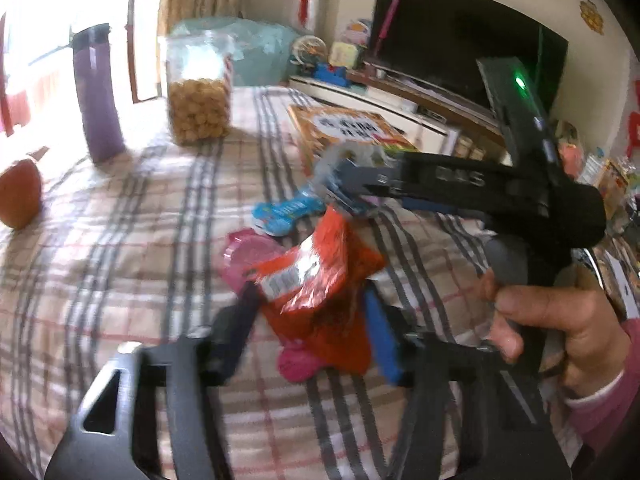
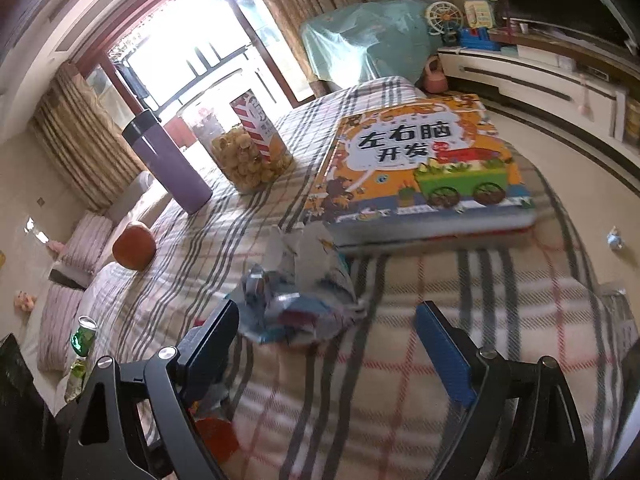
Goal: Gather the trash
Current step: 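Grasp the orange snack bag with left tool while right tool grasps foil wrapper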
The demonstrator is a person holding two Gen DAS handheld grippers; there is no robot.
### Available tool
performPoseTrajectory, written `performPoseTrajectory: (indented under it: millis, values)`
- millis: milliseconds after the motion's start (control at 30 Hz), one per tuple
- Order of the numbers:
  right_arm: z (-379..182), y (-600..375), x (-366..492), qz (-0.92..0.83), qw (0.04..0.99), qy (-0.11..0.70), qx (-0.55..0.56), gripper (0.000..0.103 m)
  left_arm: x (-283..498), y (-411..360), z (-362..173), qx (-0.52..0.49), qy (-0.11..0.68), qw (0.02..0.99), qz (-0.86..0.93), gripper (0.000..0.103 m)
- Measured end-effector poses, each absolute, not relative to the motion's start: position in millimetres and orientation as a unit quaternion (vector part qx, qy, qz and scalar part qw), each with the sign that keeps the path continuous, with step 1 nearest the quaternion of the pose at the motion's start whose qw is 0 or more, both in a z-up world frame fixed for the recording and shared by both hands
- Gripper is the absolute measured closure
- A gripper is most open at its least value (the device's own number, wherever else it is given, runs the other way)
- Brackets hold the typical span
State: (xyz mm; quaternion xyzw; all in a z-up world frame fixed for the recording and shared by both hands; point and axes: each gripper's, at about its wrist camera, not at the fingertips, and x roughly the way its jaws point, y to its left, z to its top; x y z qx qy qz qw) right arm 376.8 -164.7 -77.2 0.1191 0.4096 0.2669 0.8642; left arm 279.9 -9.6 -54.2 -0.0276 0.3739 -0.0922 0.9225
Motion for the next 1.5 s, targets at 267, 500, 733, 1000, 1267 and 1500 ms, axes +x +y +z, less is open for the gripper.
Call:
performPoseTrajectory:
  millis: [267,500,733,1000,1267,1500]
  values:
    - [-78,-167,372,0.270,0.863,0.411,0.114,0.063,279,-15,-56,-0.028,0.384,0.916,-0.114,0.102]
    - [-68,-188,343,0.260,0.868,0.402,0.134,0.090,263,-14,-54,-0.045,0.380,0.917,-0.114,0.102]
    - [-69,-208,318,0.253,0.867,0.402,0.153,0.085,252,-17,-50,-0.056,0.381,0.916,-0.116,0.095]
    - [-62,-208,320,0.237,0.875,0.390,0.160,0.032,267,-12,-42,-0.045,0.356,0.928,-0.103,0.041]
    - [-77,-194,354,0.246,0.858,0.409,0.192,0.030,291,-34,-60,-0.006,0.388,0.908,-0.157,0.076]
    - [-90,-198,355,0.249,0.849,0.423,0.196,0.072,286,-40,-60,0.012,0.384,0.909,-0.163,0.099]
